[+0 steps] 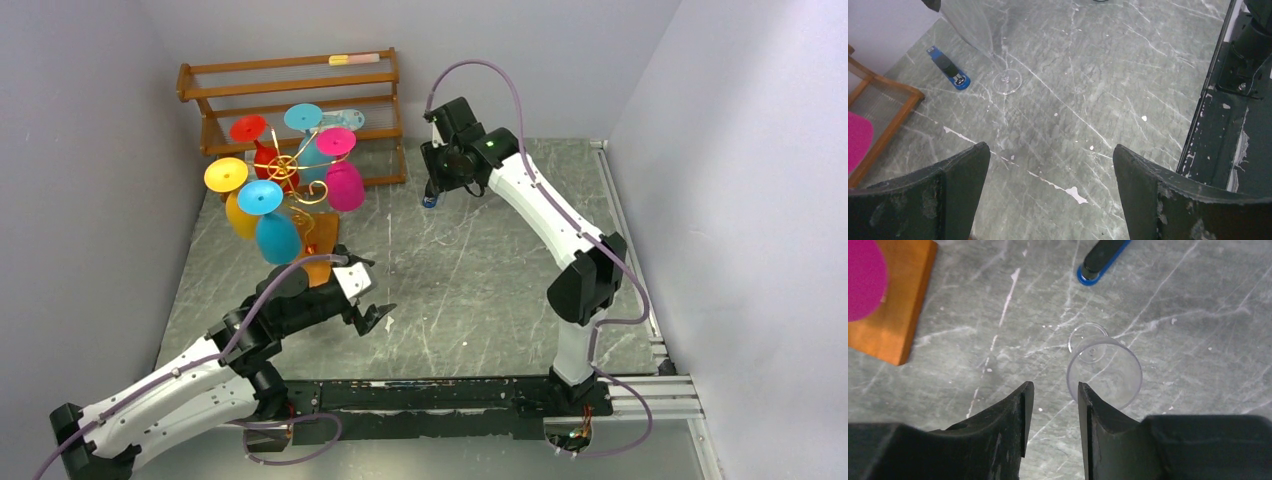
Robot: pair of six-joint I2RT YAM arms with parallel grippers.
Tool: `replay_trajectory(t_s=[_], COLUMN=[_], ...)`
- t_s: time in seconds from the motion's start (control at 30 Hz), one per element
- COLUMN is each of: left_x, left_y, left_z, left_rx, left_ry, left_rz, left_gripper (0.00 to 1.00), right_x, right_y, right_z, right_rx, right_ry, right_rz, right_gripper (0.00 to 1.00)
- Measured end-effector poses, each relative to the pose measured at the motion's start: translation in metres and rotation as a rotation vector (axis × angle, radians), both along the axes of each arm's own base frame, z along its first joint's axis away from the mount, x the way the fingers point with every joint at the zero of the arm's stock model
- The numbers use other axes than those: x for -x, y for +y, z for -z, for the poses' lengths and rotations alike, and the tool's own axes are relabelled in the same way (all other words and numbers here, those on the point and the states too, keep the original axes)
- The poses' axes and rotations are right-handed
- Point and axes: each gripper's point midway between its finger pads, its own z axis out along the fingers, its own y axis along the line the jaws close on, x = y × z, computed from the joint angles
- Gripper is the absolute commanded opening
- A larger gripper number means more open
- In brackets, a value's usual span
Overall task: Take the wine glass off the wine glass rack
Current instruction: Place the wine glass at the center of the board.
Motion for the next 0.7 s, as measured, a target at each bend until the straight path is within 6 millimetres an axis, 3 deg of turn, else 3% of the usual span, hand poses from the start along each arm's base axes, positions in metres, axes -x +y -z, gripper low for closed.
replay_trajectory(t_s=[0.13, 0.3, 0.47, 0.7], left_x=[-0.004, -0.011, -0.019, -0.023], left_y=[0.004, 0.004, 0.004, 0.007], left_z=[-0.003, -0.01, -0.021, -0.019], left_rx=[0.03, 0.061, 0.121, 0.218], left_ry=[0.029, 0.072, 0.137, 0.284], left_rz=[-0.051, -0.11, -0.189, -0.302], left_gripper=[0.97, 0.97, 0.97, 0.97], right_x=[0.005, 0.017, 0.032, 0.056], right_y=[0.004, 0.002, 0.006, 0.032], right_z=[-0.025, -0.062, -0.087, -0.12], right_rx=[-0.073, -0.169, -0.285, -0.63], right_ry=[-0.054, -0.142, -0.197, -0.26], right_rz=[-0.014, -0.023, -0.041, -0.079], right_gripper=[0.53, 0.56, 0.63, 0.68])
